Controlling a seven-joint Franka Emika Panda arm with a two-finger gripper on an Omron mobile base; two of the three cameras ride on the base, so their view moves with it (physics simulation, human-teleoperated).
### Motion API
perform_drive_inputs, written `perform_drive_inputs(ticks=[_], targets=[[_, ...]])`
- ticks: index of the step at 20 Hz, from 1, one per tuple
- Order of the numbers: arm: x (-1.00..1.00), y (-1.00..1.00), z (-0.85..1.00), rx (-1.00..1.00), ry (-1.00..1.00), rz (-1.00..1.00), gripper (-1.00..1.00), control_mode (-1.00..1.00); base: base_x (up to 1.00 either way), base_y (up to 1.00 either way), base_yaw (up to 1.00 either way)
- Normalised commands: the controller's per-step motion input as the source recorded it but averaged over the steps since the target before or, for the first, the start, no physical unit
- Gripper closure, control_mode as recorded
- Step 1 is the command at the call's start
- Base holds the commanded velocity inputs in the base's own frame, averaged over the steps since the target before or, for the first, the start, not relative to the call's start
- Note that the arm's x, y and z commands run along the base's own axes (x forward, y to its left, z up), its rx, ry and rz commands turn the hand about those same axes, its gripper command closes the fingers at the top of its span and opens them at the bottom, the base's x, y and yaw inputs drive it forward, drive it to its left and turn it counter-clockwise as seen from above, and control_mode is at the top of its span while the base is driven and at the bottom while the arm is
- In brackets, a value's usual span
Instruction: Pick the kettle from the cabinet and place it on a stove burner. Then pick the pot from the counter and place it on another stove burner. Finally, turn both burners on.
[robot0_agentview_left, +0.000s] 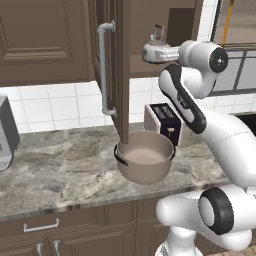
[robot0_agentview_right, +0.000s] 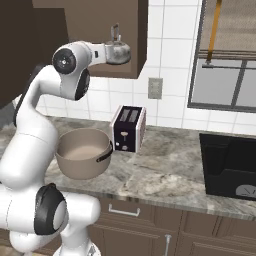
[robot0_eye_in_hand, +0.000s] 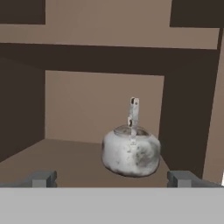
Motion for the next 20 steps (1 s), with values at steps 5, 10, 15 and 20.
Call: perform_drive_inputs(ticks=[5, 10, 15, 20], targets=[[0.2, -0.12, 0.0, 0.0, 0.0, 0.01, -1.0, -1.0, 0.0, 0.0, 0.0], [0.31, -0.04, 0.0, 0.0, 0.04, 0.0, -1.0, -1.0, 0.0, 0.0, 0.0], [0.28, -0.02, 0.0, 0.0, 0.06, 0.0, -1.0, -1.0, 0.0, 0.0, 0.0], [0.34, -0.04, 0.01, 0.0, 0.08, 0.0, -1.0, -1.0, 0.0, 0.0, 0.0]])
